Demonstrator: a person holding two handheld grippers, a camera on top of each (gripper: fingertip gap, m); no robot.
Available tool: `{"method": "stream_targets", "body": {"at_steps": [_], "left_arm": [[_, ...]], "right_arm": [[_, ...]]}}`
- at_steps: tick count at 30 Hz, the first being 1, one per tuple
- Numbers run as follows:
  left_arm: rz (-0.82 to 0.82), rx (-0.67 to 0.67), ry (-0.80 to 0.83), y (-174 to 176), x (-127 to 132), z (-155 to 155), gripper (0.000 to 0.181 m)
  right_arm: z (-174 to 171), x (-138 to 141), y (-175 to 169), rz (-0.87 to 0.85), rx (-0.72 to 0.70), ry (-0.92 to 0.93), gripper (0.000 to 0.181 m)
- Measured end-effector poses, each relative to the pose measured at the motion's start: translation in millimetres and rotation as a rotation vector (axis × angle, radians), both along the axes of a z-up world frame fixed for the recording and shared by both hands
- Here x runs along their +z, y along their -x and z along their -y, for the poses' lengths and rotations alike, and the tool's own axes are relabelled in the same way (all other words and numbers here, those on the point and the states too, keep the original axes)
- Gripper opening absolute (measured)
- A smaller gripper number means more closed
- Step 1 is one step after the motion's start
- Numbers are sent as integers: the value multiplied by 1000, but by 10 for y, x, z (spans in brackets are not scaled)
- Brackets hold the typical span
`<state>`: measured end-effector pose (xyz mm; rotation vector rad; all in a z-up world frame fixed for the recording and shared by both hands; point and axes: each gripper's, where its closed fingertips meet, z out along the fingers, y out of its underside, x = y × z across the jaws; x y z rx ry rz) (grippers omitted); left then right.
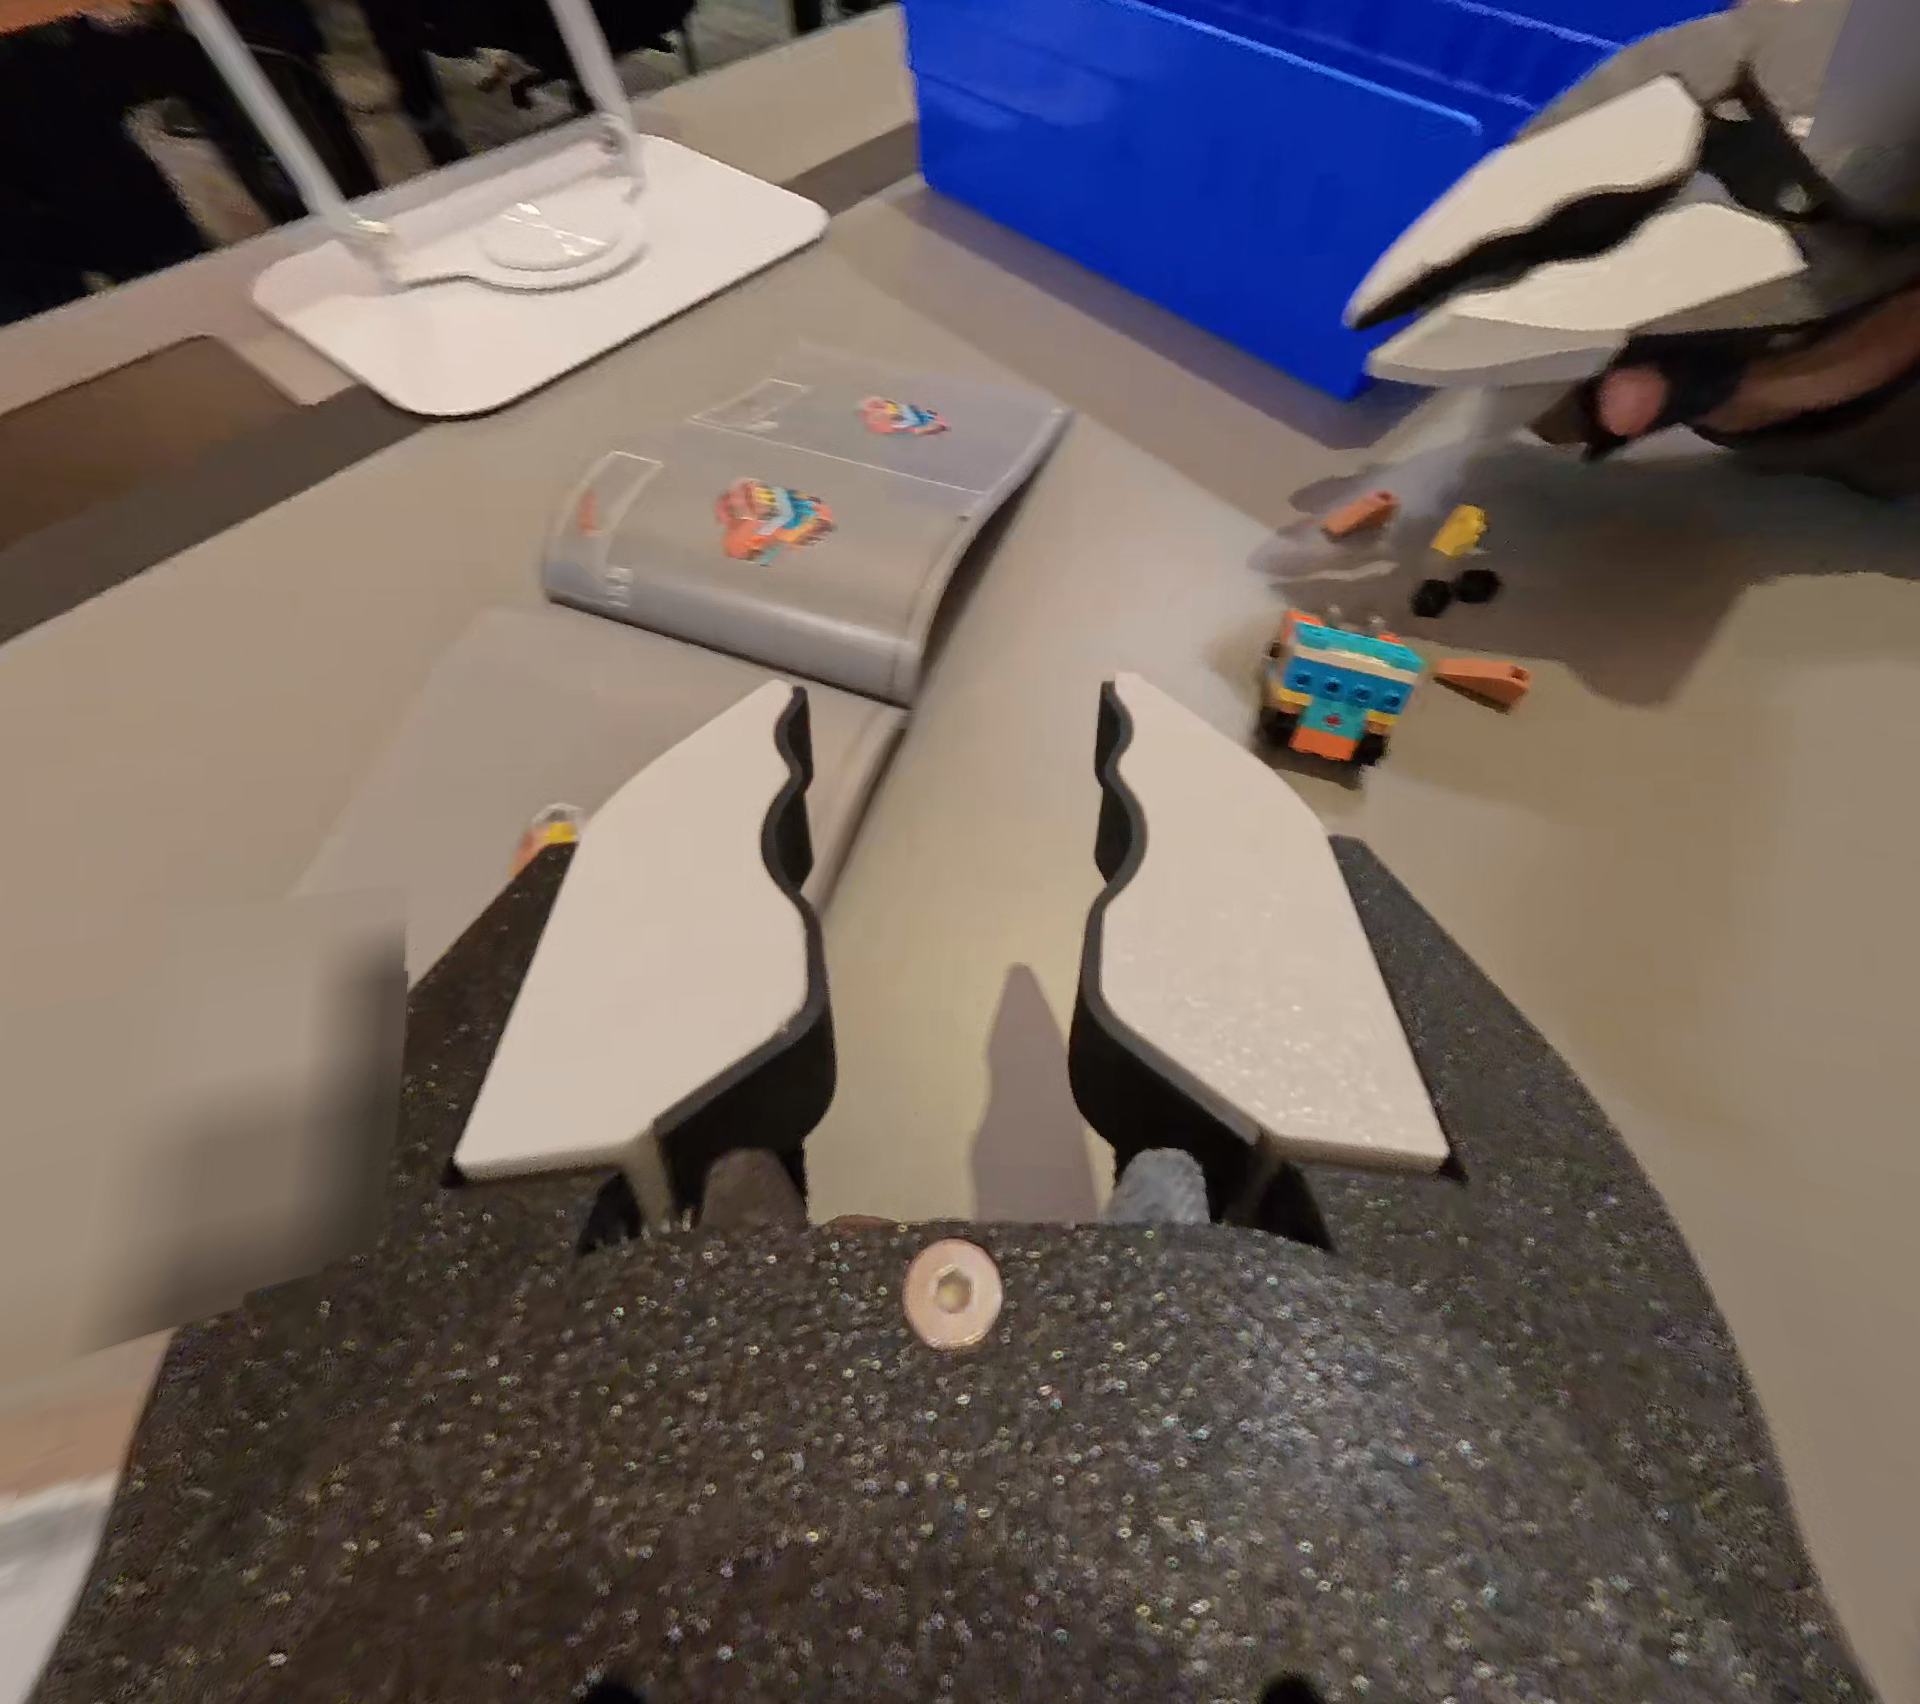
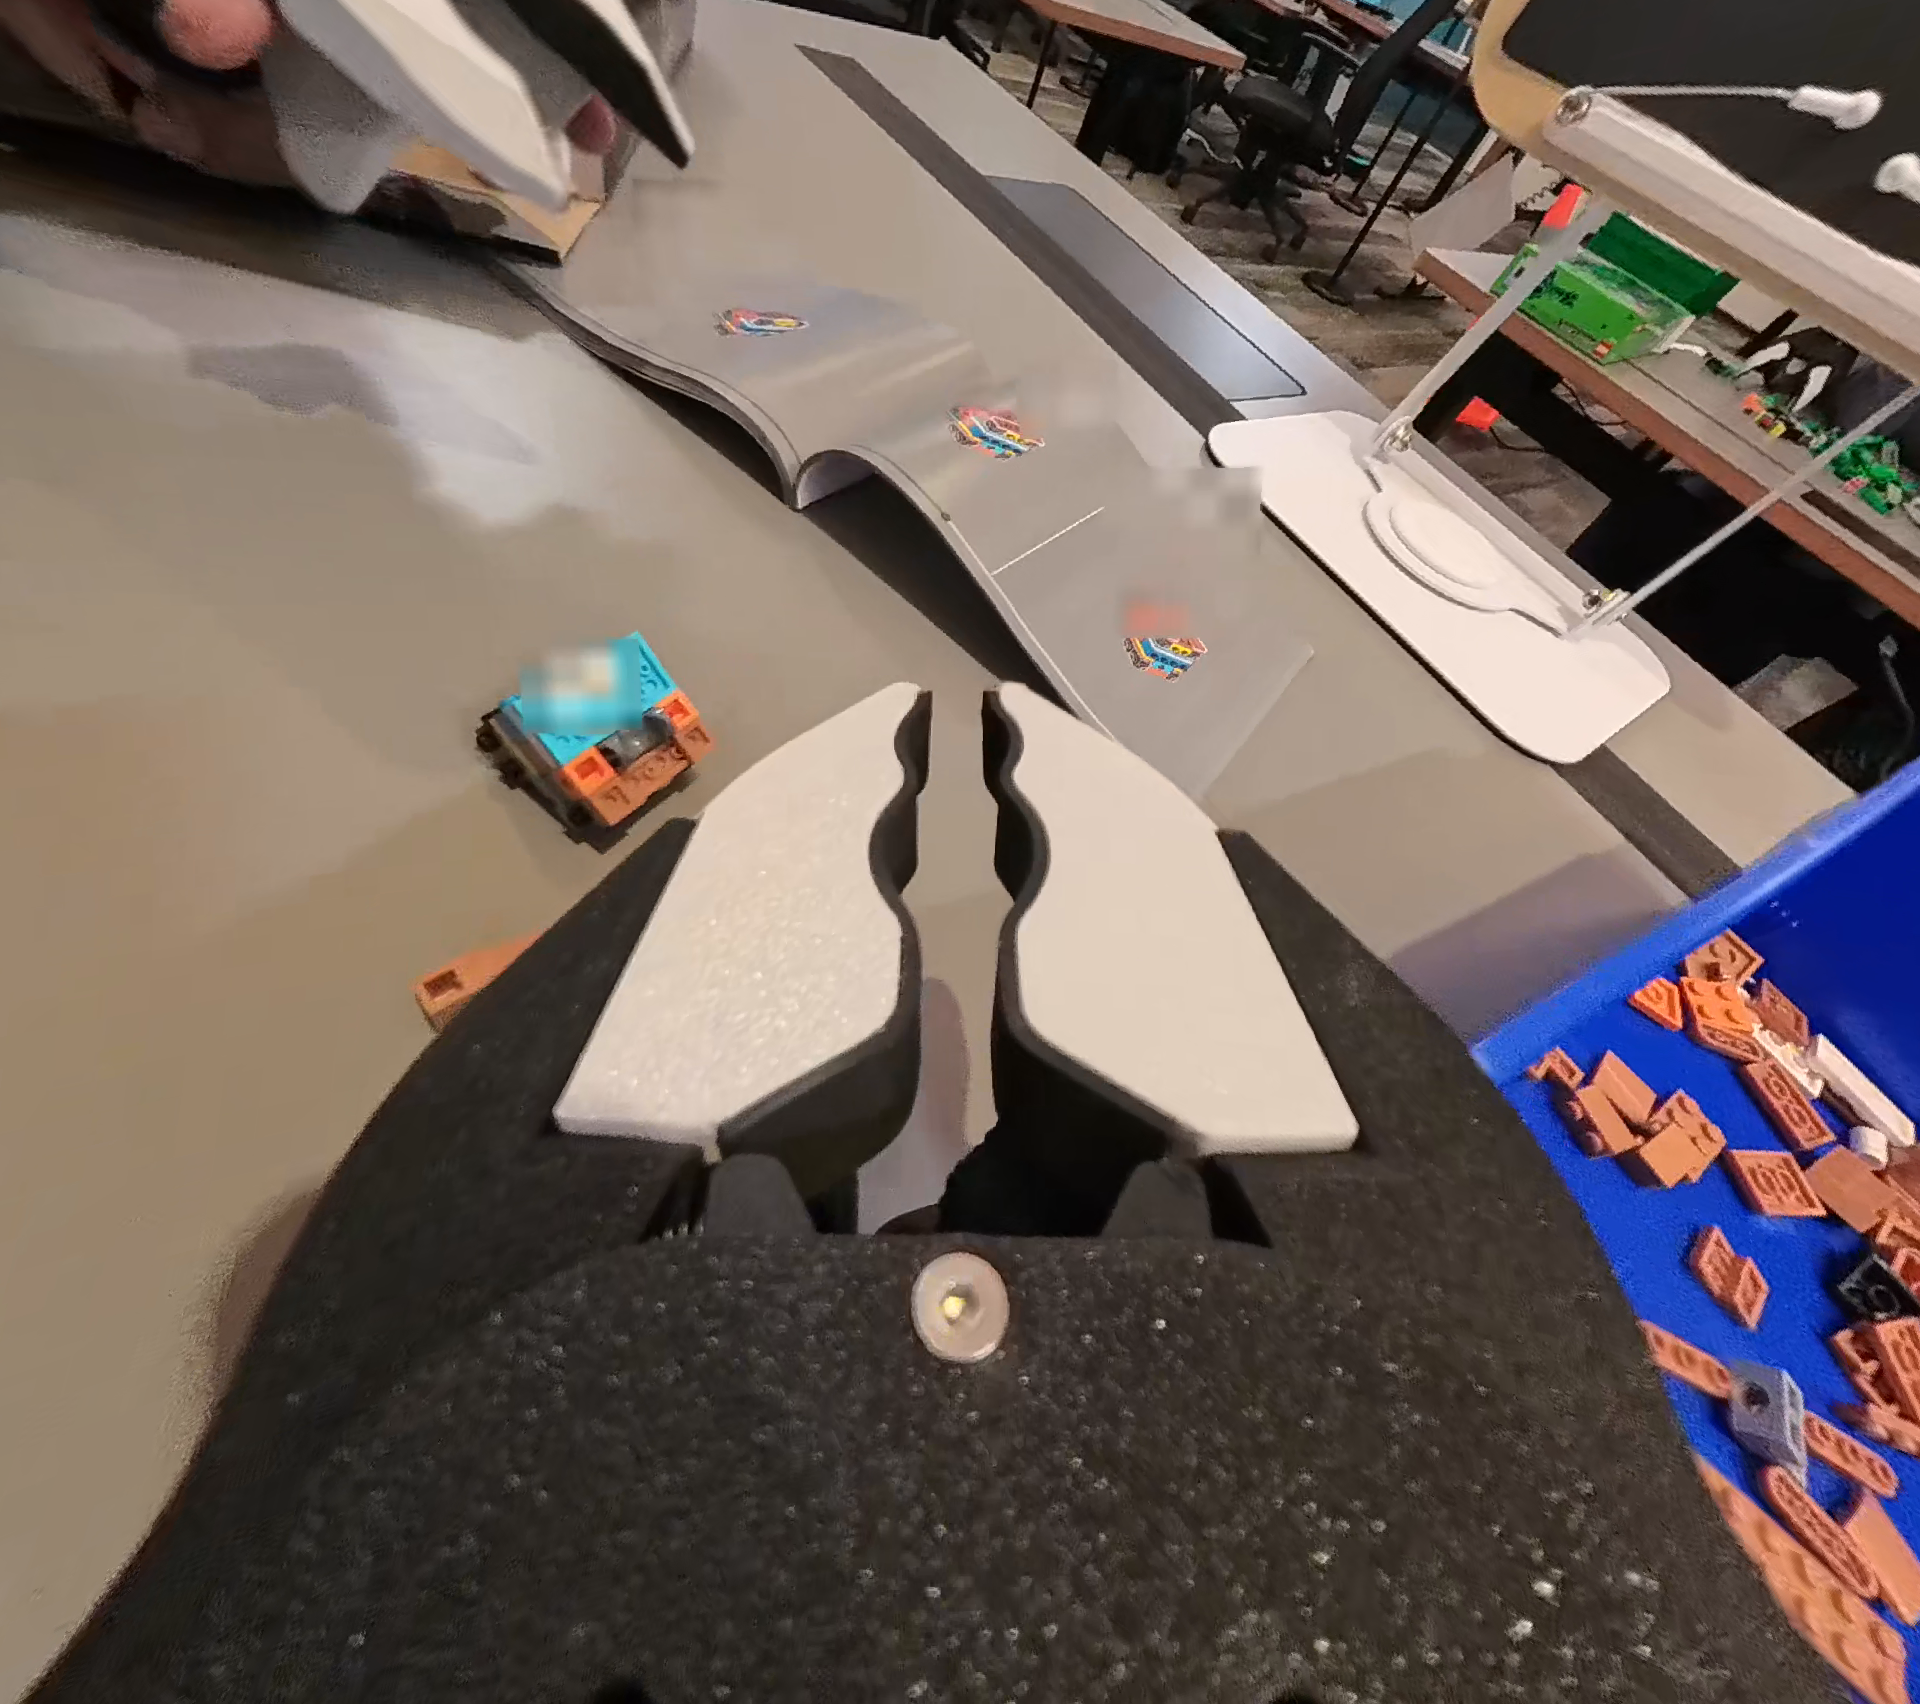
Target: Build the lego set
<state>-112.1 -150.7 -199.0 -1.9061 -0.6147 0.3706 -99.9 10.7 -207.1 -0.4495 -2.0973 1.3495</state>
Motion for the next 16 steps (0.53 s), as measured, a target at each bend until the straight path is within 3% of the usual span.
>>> {"method": "stream_targets", "body": {"at_steps": [7,16], "left_arm": [[44,-247,113,-475,-317,-531,53],[-3,-277,209,-558,-568,-744,53]], "right_arm": [[-59,-88,7,59,-27,31,8],[-54,-180,-38,97,-15,31,8]]}}
